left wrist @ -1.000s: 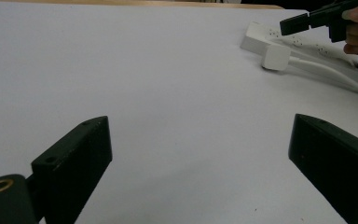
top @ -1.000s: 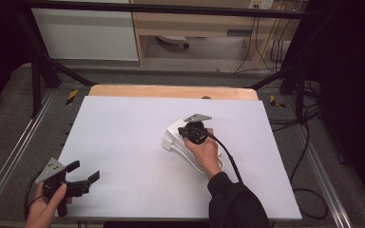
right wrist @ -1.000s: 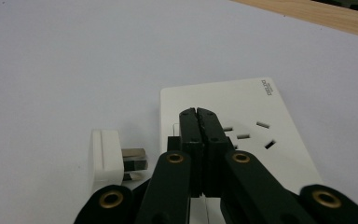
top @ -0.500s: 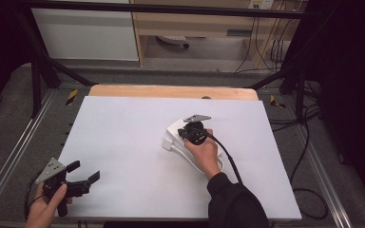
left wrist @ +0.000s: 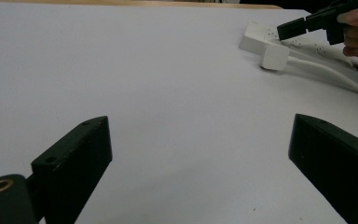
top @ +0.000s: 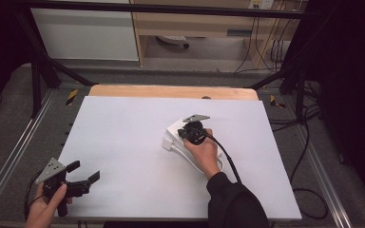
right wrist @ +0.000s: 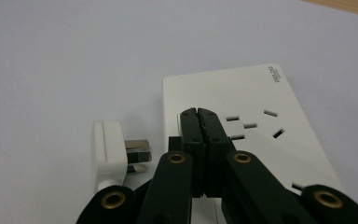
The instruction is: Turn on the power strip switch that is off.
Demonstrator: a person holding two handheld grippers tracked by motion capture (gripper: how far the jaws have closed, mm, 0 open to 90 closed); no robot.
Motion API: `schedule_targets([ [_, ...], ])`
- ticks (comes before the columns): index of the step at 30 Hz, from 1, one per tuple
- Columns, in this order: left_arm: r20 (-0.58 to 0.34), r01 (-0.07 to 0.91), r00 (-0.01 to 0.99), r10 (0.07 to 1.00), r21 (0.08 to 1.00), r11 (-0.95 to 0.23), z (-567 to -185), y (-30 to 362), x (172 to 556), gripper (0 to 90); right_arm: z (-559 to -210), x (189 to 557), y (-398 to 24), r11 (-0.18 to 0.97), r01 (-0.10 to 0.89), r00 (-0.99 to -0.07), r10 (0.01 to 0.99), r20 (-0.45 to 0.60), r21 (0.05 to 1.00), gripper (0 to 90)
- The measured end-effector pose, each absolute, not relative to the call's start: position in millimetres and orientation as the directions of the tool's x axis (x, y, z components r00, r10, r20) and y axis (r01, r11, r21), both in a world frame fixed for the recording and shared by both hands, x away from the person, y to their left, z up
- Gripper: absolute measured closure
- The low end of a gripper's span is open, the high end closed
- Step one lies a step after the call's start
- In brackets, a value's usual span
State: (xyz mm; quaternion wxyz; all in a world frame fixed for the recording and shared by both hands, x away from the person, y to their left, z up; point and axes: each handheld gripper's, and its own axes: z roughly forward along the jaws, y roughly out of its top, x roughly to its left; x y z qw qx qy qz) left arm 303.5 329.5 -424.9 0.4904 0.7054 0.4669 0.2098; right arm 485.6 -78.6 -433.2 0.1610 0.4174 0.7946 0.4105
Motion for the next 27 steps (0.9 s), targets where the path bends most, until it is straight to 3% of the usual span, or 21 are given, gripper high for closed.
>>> schedule_targets([
  [27, -0.161, 0.449, 0.479, 0.863, 0.889, -0.084, -424.7, 329.4, 303.4, 6.0, -433.9, 486.2, -76.6, 0.318, 0.539, -0.592, 0.802, 0.082, 0.78, 90.0],
])
